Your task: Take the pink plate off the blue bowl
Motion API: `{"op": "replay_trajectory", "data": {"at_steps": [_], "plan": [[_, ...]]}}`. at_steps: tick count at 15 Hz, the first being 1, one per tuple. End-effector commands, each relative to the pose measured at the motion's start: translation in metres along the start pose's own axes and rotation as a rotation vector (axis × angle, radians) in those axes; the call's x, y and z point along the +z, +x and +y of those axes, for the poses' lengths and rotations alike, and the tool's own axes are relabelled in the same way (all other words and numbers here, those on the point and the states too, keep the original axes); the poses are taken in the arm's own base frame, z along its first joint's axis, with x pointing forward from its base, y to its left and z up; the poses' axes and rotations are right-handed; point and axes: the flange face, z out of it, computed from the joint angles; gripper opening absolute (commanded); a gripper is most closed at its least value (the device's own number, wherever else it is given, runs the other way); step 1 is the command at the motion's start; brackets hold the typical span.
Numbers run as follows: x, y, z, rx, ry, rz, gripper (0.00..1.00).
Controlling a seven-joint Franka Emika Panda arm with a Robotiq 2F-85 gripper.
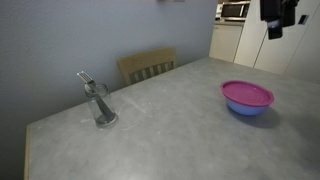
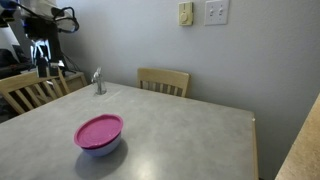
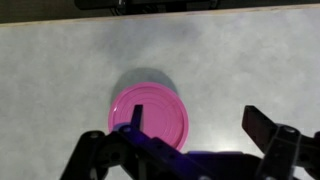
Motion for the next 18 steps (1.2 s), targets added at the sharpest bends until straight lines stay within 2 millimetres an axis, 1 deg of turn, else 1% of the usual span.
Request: {"op": "replay_trajectory", "data": {"at_steps": [1, 2, 3, 6, 8, 10, 12, 13, 14, 16, 18], "plan": [[0.007, 0.009, 0.002, 0.007, 0.011, -0.017, 1.00], [0.013, 0.015, 0.003, 0.011, 0.014, -0.029, 1.00], [0.015, 0.016, 0.003, 0.010, 0.013, -0.034, 1.00], [0.009, 0.013, 0.001, 0.006, 0.012, -0.022, 1.00], [0.021, 0.017, -0.001, 0.013, 0.008, -0.025, 1.00], [0.034, 0.033, 0.006, 0.016, 0.012, 0.048, 1.00], [0.045, 0.053, 0.014, 0.053, 0.044, 0.169, 1.00], [0.049, 0.064, 0.021, 0.080, 0.070, 0.221, 1.00], [0.061, 0.072, 0.026, 0.102, 0.094, 0.262, 1.00], [0.076, 0.085, 0.033, 0.140, 0.129, 0.317, 1.00], [0.093, 0.092, 0.035, 0.190, 0.175, 0.330, 1.00]]}}
